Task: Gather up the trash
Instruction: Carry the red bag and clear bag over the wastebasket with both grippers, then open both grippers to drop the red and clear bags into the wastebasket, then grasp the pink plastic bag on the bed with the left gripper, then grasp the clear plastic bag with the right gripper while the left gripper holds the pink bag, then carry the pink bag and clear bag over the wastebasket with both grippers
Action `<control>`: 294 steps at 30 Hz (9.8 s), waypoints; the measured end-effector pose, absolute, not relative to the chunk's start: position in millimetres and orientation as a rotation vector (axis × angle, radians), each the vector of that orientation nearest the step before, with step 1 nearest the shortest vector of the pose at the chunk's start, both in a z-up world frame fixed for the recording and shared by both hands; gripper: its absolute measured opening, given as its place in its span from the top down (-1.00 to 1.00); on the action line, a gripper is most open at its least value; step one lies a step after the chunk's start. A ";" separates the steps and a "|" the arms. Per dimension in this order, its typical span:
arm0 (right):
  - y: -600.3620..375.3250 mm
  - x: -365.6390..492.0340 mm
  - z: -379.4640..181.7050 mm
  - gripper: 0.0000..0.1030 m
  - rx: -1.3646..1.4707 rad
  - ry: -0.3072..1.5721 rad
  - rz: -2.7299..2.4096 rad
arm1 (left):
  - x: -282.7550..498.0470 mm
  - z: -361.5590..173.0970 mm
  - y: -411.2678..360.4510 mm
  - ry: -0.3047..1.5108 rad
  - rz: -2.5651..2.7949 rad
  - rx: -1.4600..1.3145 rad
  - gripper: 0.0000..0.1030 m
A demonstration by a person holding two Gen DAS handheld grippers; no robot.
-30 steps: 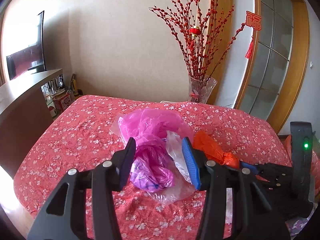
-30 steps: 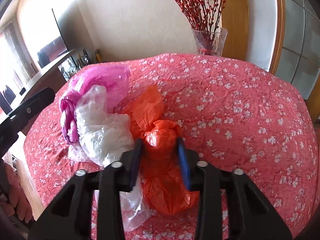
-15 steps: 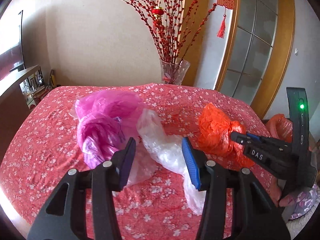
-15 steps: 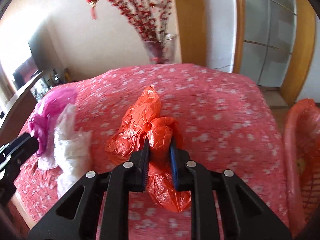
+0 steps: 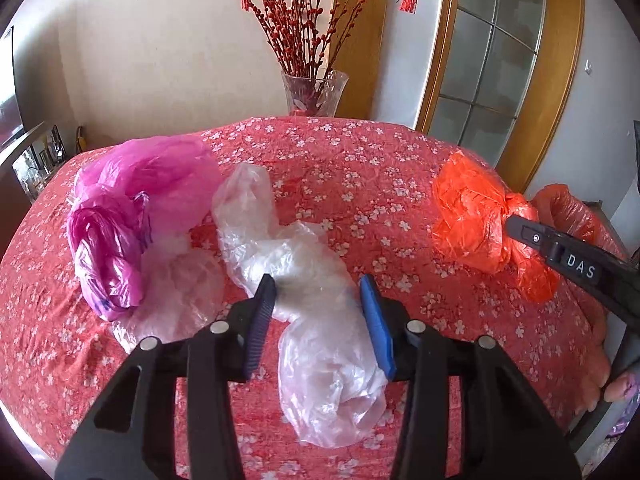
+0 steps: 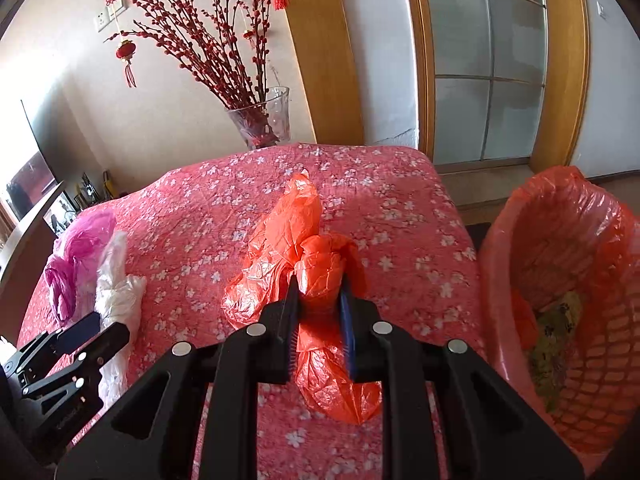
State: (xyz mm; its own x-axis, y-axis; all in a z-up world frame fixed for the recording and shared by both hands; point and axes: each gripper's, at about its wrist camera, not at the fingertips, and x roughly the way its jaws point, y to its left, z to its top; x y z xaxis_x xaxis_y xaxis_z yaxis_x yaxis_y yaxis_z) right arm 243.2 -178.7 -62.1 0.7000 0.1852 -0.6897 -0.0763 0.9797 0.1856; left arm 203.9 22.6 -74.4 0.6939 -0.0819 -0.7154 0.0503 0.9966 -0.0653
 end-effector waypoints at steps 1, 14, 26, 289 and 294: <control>-180.1 242.6 -62.7 0.64 0.150 0.783 0.146 | 206.6 -74.8 19.9 0.805 -0.074 -0.040 0.19; -199.1 235.6 -62.7 0.64 0.183 0.774 0.137 | 218.0 -90.3 4.5 0.849 0.007 0.024 0.13; -205.7 230.0 -54.4 0.64 0.196 0.749 0.133 | 232.5 -79.3 -0.1 0.855 -0.057 -0.007 0.41; -200.4 227.5 -29.9 0.64 0.132 0.686 0.072 | 230.9 -19.9 41.1 0.641 -0.105 0.015 0.46; -222.0 219.0 -24.3 0.64 0.148 0.659 0.021 | 233.4 -20.7 21.1 0.641 -0.145 0.018 0.46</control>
